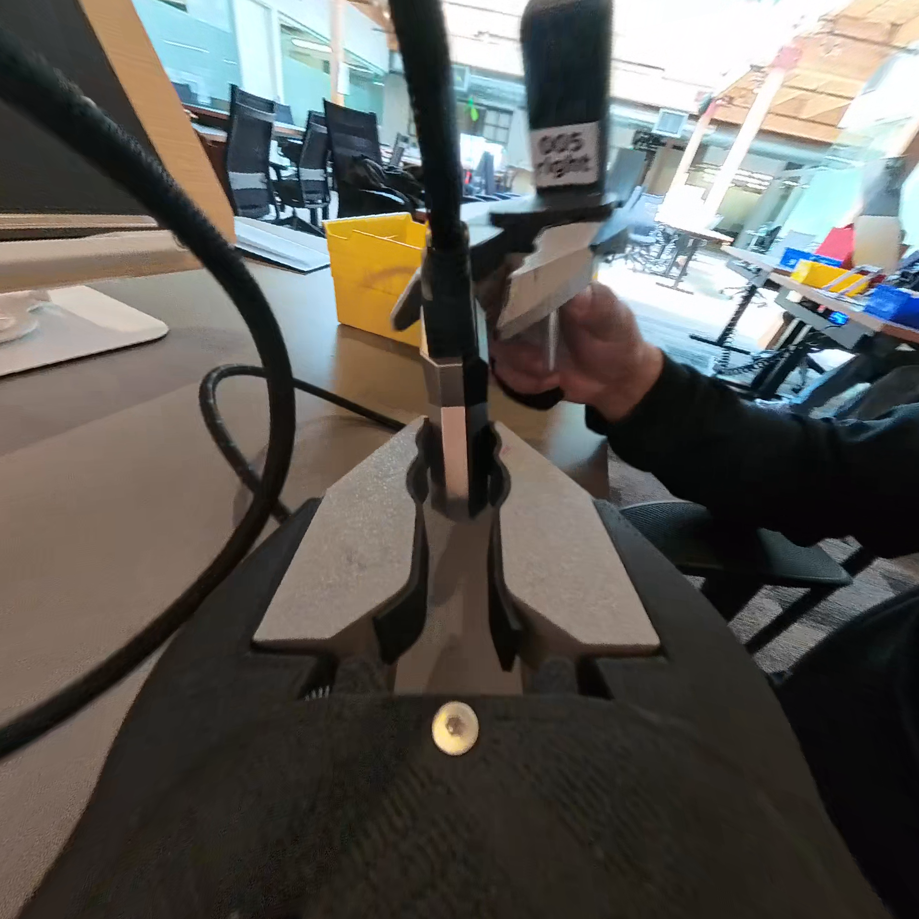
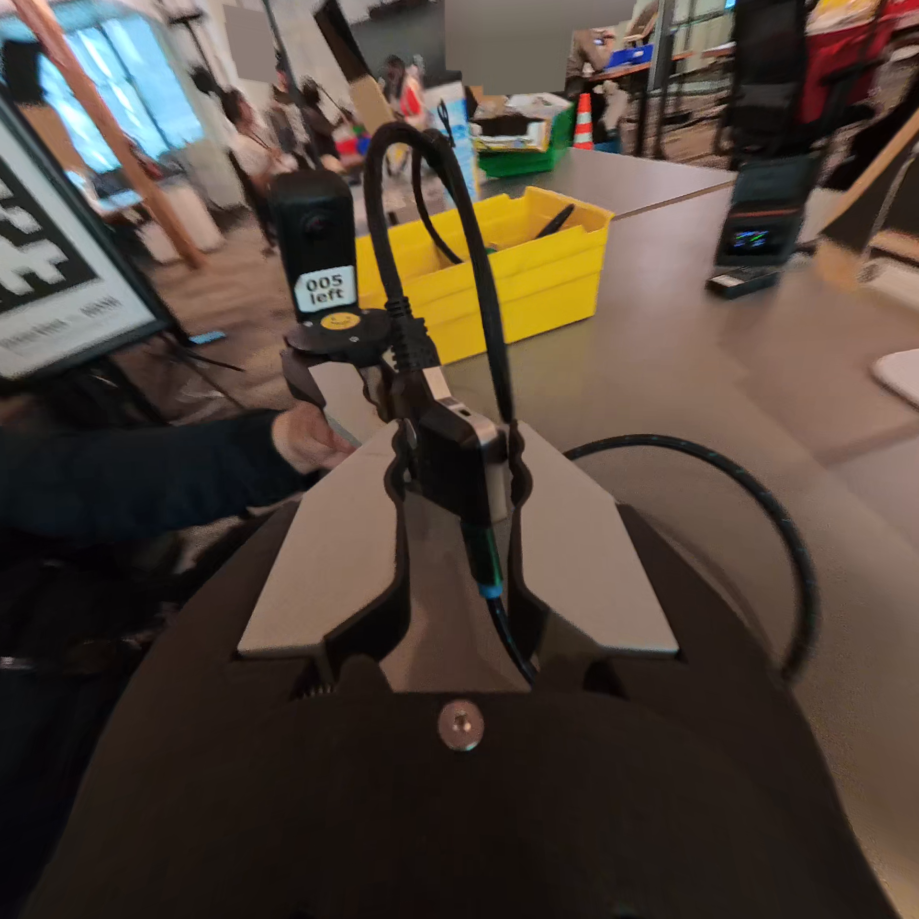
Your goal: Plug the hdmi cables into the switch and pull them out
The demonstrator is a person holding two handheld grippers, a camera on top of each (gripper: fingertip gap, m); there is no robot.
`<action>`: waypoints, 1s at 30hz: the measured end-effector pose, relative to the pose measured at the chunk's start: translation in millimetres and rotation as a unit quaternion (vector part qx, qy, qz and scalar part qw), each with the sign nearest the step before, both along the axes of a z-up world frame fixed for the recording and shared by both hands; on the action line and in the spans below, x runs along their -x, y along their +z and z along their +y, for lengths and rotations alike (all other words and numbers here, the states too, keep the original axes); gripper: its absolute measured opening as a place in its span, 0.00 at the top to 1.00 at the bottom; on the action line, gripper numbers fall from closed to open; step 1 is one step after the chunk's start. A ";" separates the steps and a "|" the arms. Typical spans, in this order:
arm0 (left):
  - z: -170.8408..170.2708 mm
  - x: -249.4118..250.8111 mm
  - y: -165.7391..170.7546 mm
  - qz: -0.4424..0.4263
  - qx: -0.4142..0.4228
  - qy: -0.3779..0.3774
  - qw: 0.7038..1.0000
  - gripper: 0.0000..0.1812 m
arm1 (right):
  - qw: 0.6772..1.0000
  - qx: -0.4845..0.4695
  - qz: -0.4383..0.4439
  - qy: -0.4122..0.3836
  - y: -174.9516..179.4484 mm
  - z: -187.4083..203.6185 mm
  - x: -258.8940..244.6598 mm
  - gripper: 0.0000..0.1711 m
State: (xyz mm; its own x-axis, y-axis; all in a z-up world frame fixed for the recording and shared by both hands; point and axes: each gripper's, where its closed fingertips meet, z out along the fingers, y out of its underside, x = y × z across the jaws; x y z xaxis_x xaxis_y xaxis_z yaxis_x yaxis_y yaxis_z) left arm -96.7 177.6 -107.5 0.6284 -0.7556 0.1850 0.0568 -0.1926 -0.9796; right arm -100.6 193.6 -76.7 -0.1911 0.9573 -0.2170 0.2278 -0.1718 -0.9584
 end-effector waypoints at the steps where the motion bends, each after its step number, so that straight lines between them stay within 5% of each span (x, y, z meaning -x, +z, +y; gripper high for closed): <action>1: 0.6 1.2 0.3 0.000 -0.001 0.005 1.000 0.89 | 0.999 -0.031 -0.008 -0.016 2.5 1.2 -3.0 0.77; 9: -0.1 -3.9 -5.3 0.034 -0.007 0.009 0.999 0.89 | 0.975 -0.174 -0.103 -0.094 -13.6 0.0 2.8 0.70; 30: 2.4 -2.4 -7.0 0.036 0.003 0.018 0.999 0.89 | 0.980 -0.148 -0.090 -0.101 -14.4 5.1 3.5 0.73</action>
State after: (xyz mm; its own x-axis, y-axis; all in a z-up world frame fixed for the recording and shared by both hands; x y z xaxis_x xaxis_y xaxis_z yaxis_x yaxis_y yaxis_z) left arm -94.3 180.0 -114.5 0.6670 -0.7310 0.1438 -0.0060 -0.1983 -0.9801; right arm -104.1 198.8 -91.1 0.0249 0.9977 0.0624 0.3882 0.0478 -0.9204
